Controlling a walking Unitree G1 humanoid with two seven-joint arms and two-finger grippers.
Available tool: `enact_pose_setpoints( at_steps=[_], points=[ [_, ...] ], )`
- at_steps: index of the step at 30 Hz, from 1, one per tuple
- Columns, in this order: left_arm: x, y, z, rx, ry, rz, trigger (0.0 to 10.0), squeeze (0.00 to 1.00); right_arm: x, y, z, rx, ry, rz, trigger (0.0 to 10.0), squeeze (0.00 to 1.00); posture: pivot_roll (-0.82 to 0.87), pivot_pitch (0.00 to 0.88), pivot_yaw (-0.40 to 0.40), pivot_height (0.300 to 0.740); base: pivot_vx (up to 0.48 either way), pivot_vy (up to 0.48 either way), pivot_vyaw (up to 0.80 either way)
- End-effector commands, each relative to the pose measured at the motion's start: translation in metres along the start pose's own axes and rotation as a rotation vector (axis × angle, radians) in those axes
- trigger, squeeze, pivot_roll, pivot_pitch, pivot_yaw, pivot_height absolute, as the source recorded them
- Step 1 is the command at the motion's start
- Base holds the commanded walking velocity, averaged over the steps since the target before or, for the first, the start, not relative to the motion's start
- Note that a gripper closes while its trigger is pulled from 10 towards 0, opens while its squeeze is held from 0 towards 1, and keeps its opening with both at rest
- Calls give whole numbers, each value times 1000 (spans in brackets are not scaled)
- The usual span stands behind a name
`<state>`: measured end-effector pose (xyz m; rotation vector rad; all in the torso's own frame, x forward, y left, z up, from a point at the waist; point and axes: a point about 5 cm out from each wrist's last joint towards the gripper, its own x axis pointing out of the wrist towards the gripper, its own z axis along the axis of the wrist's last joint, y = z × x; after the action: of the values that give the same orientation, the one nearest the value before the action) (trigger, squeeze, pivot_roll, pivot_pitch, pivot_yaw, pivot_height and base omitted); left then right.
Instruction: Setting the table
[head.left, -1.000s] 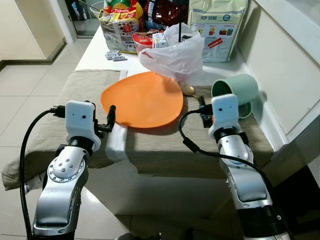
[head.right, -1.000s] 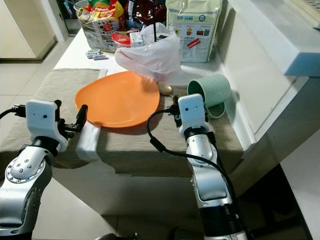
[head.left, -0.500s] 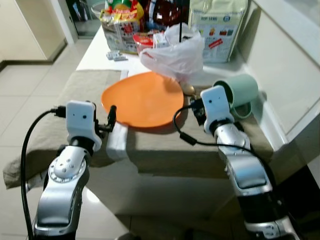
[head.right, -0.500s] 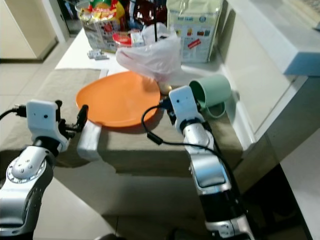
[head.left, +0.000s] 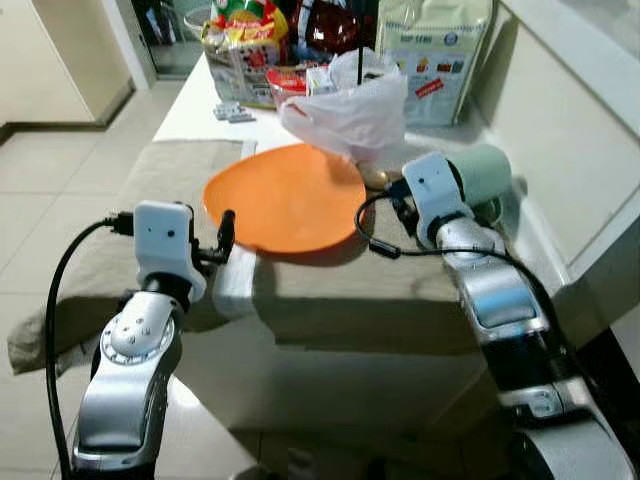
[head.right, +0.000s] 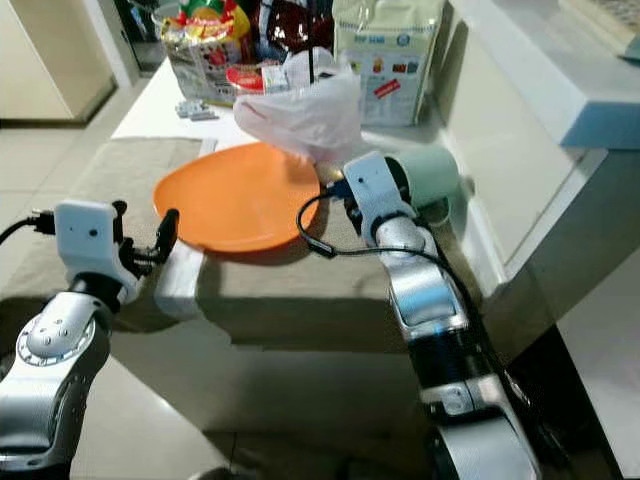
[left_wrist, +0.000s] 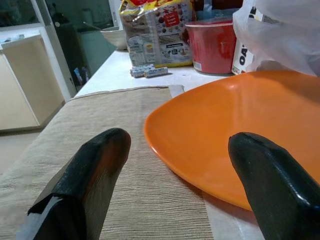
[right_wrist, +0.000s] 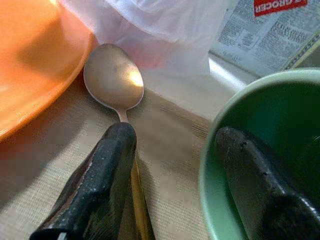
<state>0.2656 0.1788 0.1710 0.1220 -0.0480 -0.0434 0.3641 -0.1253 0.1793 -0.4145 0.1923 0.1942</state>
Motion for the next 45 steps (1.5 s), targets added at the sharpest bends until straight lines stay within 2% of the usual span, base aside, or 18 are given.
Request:
enact_pose_setpoints(
  at_steps=[1,11,21,31,35,36,37,38,45],
  points=[
    [1,0,0,1,2,-1,10000,0,5,0,-4,27,35,26,10000,0,-64,64,38,740,0,0,0],
    [-1,1,2,8,-3,8,10000,0,17,11,2,32,39,72,10000,0,-46,72,37,740,0,0,0],
    [-3,0,3,5,-3,9,10000,0,14,29,-21,39,114,129,10000,0,-46,81,36,740,0,0,0],
    [-3,-1,4,0,-6,10,10000,0,17,33,-33,48,174,168,10000,0,-44,83,34,740,0,0,0],
    [-3,-1,5,-2,-6,10,10000,0,18,34,-40,95,221,186,10000,0,-41,86,33,740,0,0,0],
    [-3,-1,5,-1,-6,11,10000,0,17,35,-41,109,230,199,7020,0,-38,88,33,740,0,0,0],
    [-4,-1,5,-1,-5,11,10000,0,17,36,-42,110,231,202,7020,0,-37,88,32,740,0,0,0],
    [-4,-1,5,-1,-5,11,10000,0,17,36,-42,114,231,204,0,0,-38,89,32,740,0,0,0],
    [-5,-1,4,-1,0,12,10000,0,16,38,-44,125,230,210,0,0,-37,93,31,740,0,0,0]
  ],
)
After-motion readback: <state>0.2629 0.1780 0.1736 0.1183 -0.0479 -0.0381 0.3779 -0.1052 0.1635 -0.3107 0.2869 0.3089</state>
